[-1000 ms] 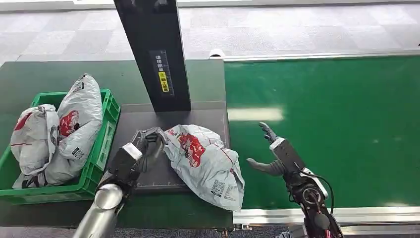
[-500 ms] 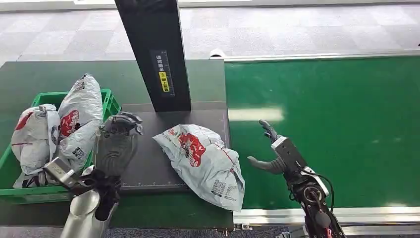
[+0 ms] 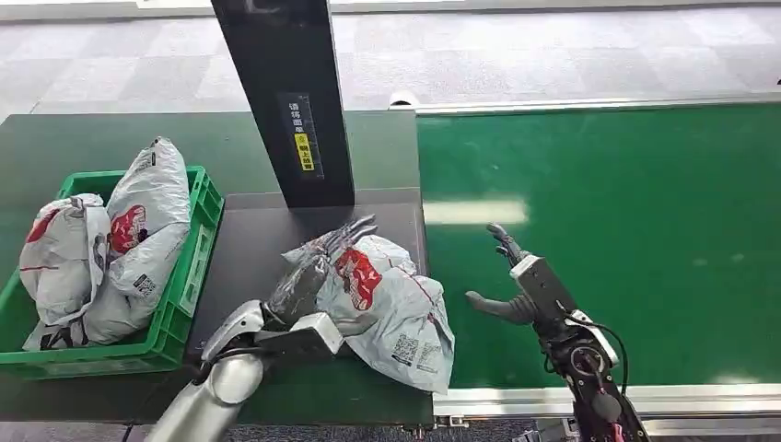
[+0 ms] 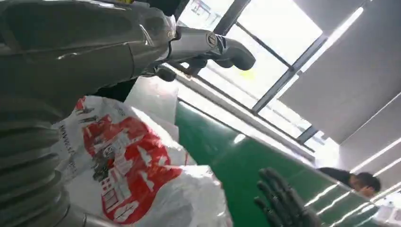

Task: Moved the parcel from conveyor to table for the left to box.

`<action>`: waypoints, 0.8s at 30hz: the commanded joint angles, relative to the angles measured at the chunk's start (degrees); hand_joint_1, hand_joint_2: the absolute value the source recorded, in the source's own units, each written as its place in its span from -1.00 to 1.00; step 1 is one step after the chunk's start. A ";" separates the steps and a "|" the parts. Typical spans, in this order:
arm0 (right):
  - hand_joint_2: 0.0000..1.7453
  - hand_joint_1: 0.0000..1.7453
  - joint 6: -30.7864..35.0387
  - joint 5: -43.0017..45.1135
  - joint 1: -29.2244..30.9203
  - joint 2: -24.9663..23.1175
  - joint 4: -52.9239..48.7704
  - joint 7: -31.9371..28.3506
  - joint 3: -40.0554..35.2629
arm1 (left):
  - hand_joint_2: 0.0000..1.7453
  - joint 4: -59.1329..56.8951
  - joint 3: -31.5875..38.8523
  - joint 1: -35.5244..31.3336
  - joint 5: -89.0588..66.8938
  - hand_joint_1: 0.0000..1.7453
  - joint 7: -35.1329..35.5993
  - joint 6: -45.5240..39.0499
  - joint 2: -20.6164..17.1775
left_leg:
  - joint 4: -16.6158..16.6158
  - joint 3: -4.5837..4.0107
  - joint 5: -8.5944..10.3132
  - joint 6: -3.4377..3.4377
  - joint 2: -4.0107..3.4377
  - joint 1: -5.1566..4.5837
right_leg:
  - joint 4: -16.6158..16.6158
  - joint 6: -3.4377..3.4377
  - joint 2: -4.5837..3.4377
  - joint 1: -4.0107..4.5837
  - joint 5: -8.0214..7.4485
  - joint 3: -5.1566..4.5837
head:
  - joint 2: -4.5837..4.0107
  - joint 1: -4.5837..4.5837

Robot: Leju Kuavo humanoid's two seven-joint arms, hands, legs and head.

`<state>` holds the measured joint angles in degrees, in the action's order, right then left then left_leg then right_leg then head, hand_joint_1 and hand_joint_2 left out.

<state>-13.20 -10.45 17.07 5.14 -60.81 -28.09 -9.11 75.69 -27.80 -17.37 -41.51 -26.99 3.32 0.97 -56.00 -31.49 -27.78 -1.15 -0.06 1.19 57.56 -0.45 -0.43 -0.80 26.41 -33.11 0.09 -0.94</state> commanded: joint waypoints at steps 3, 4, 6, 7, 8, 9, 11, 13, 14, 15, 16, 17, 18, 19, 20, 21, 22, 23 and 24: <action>1.00 -1.00 -0.10 -0.61 0.68 -0.58 1.48 1.65 0.55 | 1.00 -17.08 -7.23 -6.87 -6.61 -1.00 8.08 4.66 -2.08 | 0.06 0.05 0.05 0.08 0.04 -0.03 | -0.06 0.04 0.07 -0.01 -0.04 0.07 | 0.00 0.00; 1.00 -1.00 -0.12 -0.63 0.74 -0.69 1.44 1.69 0.49 | 1.00 -17.19 -7.16 -6.72 -6.57 -1.00 8.02 4.57 -2.15 | 0.05 0.05 0.04 0.06 0.05 -0.03 | -0.04 0.03 0.08 -0.02 -0.01 0.07 | 0.00 0.00; 1.00 -1.00 -0.17 -0.85 0.73 -0.86 1.28 2.09 0.50 | 1.00 -17.74 -7.04 -6.71 -6.78 -1.00 8.10 4.68 -2.09 | 0.05 0.05 0.03 0.06 0.02 -0.03 | -0.03 0.03 0.05 -0.02 -0.01 0.06 | 0.00 0.00; 1.00 -1.00 -0.22 -0.94 0.64 -0.96 1.16 2.23 0.53 | 1.00 -17.81 -6.99 -6.62 -6.94 -1.00 8.19 4.74 -2.15 | 0.07 0.06 0.03 0.08 0.01 -0.04 | -0.06 0.05 0.05 -0.01 -0.02 0.08 | 0.00 0.02; 1.00 -1.00 -0.22 -0.94 0.64 -0.96 1.16 2.23 0.53 | 1.00 -17.81 -6.99 -6.62 -6.94 -1.00 8.19 4.74 -2.15 | 0.06 0.06 0.02 0.06 0.00 -0.03 | -0.05 0.04 0.03 -0.01 -0.02 0.07 | 0.00 0.00; 1.00 -1.00 -0.20 -1.06 0.58 -1.00 1.06 2.33 0.53 | 1.00 -17.75 -6.87 -6.59 -7.00 -1.00 8.19 4.69 -2.20 | 0.08 0.06 0.04 0.08 0.00 -0.04 | -0.06 0.05 0.04 -0.02 -0.02 0.07 | 0.00 0.00; 1.00 -1.00 0.09 -1.09 0.25 -1.04 0.70 2.37 0.88 | 1.00 -16.36 -6.38 -6.30 -6.63 -0.22 6.48 3.29 -2.29 | 0.08 0.07 0.04 0.09 0.00 -0.03 | -0.06 0.06 0.05 -0.01 -0.03 0.08 | 0.00 0.00; 1.00 -1.00 -0.31 -1.05 -0.30 -0.97 -0.38 2.68 0.98 | 1.00 -14.07 -5.08 -5.19 -4.30 1.00 5.29 4.07 -2.35 | 0.02 0.02 0.01 0.04 -0.01 -0.02 | -0.01 0.03 0.01 -0.01 -0.01 0.03 | 0.00 0.00; 1.00 -1.00 -0.31 -1.05 -0.30 -0.97 -0.38 2.68 0.98 | 1.00 -14.07 -5.08 -5.19 -4.30 1.00 5.29 4.07 -2.35 | 0.05 0.03 0.02 0.07 0.00 -0.03 | -0.03 0.05 0.04 -0.01 -0.01 0.04 | 0.00 0.00; 1.00 -1.00 -0.34 -1.04 -0.71 -0.92 -1.02 2.90 1.14 | 1.00 -12.30 -4.25 -4.56 -3.43 1.00 4.56 3.44 -2.48 | 0.03 0.02 0.02 0.06 0.00 -0.02 | -0.02 0.04 0.02 0.00 -0.01 0.03 | 0.00 0.02; 1.00 -1.00 -0.23 -1.03 -0.97 -0.89 -1.29 2.93 1.27 | 1.00 -11.45 -3.35 -4.24 -2.25 1.00 3.65 2.75 -2.23 | 0.04 0.01 0.03 0.08 0.00 -0.04 | -0.02 0.05 0.03 -0.02 -0.02 0.02 | 0.00 0.00; 1.00 -1.00 -0.20 -0.99 -1.22 -0.83 -1.59 3.07 1.43 | 1.00 -10.47 -2.92 -4.05 -1.72 1.00 3.00 2.22 -2.27 | 0.03 -0.02 0.02 0.07 0.01 -0.04 | -0.01 0.04 0.02 -0.02 -0.02 0.01 | 0.00 0.00; 1.00 -1.00 -0.44 -0.93 -1.36 -0.72 -1.80 3.16 1.39 | 1.00 -9.39 -2.25 -3.68 -0.31 1.00 2.17 2.32 -2.29 | 0.02 -0.02 0.01 0.09 0.00 -0.03 | -0.02 0.04 0.01 0.00 -0.02 0.01 | 0.00 0.00; 1.00 -1.00 -0.51 -0.92 -1.41 -0.69 -1.82 3.18 1.35 | 1.00 -9.05 -2.17 -3.60 -0.13 1.00 2.09 2.33 -2.41 | 0.02 -0.03 0.01 0.07 -0.01 -0.03 | -0.01 0.04 0.00 -0.01 -0.01 0.00 | 0.00 0.00; 1.00 -1.00 -0.51 -0.92 -1.41 -0.69 -1.82 3.18 1.35 | 1.00 -9.05 -2.17 -3.60 -0.13 1.00 2.09 2.33 -2.41 | 0.00 -0.04 0.00 0.05 -0.01 -0.01 | 0.00 0.03 0.00 0.00 -0.01 -0.01 | 0.00 0.02; 1.00 -1.00 -0.51 -0.92 -1.41 -0.69 -1.82 3.18 1.35 | 1.00 -9.05 -2.17 -3.60 -0.13 1.00 2.09 2.33 -2.41 | 0.01 -0.01 -0.01 0.09 -0.01 -0.03 | -0.01 0.04 0.02 -0.01 0.00 0.02 | 0.00 0.00; 1.00 -1.00 -0.51 -0.92 -1.41 -0.69 -1.82 3.18 1.35 | 1.00 -9.05 -2.17 -3.60 -0.13 1.00 2.09 2.33 -2.41 | 0.01 -0.03 0.00 0.06 0.01 -0.02 | 0.00 0.03 0.02 -0.01 0.00 0.00 | 0.00 0.02; 1.00 -1.00 -0.51 -0.92 -1.41 -0.69 -1.82 3.18 1.35 | 1.00 -9.05 -2.17 -3.60 -0.13 1.00 2.09 2.33 -2.41 | 0.04 0.01 0.00 0.09 -0.01 -0.05 | -0.02 0.04 0.02 -0.02 0.00 0.03 | 0.00 0.00; 1.00 -1.00 -0.47 -0.93 -1.37 -0.65 -1.67 3.18 1.33 | 1.00 -8.95 -1.89 -3.48 0.19 1.00 1.79 1.86 -2.36 | 0.01 -0.02 0.00 0.06 -0.01 -0.02 | -0.01 0.04 0.01 0.00 0.00 0.01 | 0.00 0.00</action>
<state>-13.44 -11.47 15.23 4.90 -62.42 -25.29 -8.94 65.97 -30.75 -21.00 -41.99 -24.59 5.46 -0.77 -56.00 -31.53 -27.77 -1.15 -0.04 1.19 57.56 -0.45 -0.43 -0.80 26.41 -33.11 0.09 -0.94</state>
